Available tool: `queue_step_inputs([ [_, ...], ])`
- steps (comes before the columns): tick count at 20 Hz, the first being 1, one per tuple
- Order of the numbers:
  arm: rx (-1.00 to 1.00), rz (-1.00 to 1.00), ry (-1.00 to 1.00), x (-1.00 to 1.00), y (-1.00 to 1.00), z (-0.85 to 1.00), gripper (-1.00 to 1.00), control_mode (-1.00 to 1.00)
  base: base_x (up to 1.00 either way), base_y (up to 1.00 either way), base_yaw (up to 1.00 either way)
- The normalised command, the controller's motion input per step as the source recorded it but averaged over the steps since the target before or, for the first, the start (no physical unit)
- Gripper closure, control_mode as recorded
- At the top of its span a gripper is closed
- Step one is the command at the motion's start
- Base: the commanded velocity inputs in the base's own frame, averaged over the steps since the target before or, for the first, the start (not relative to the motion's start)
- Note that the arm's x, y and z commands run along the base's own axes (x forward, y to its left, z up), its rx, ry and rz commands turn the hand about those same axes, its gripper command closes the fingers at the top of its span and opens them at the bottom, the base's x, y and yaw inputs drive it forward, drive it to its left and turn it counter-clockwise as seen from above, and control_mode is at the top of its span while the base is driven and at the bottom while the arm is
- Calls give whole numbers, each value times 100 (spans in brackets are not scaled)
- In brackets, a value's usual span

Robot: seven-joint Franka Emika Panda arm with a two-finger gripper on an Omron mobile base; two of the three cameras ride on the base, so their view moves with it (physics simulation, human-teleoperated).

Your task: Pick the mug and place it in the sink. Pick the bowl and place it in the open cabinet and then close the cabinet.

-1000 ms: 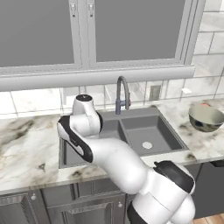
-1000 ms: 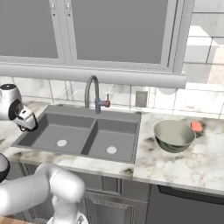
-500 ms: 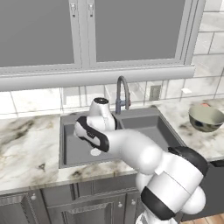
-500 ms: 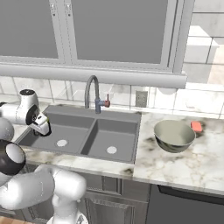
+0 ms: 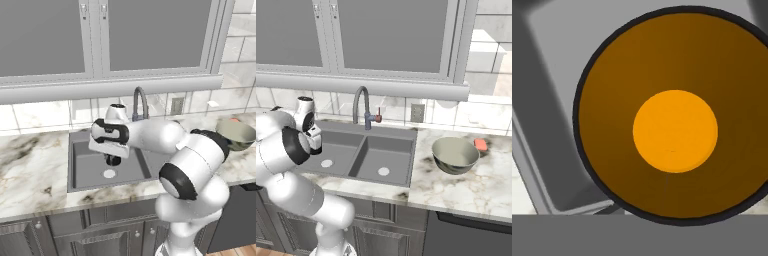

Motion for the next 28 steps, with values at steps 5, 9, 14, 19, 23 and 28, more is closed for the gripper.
queue_step_inputs([
  [5, 0, -6, 2, 26, 0, -26, 100, -100, 0, 0, 0],
  [9, -1, -4, 0, 17, 0, -36, 100, -100, 0, 0, 0],
  [14, -1, -2, 0, 11, 0, -46, 100, -100, 0, 0, 0],
  [19, -1, 0, 0, 3, 0, -34, 100, -100, 0, 0, 0],
  [23, -4, -1, 0, 16, 0, -20, 100, -100, 0, 0, 0],
  [28, -2, -2, 0, 16, 2, -21, 100, -100, 0, 0, 0],
])
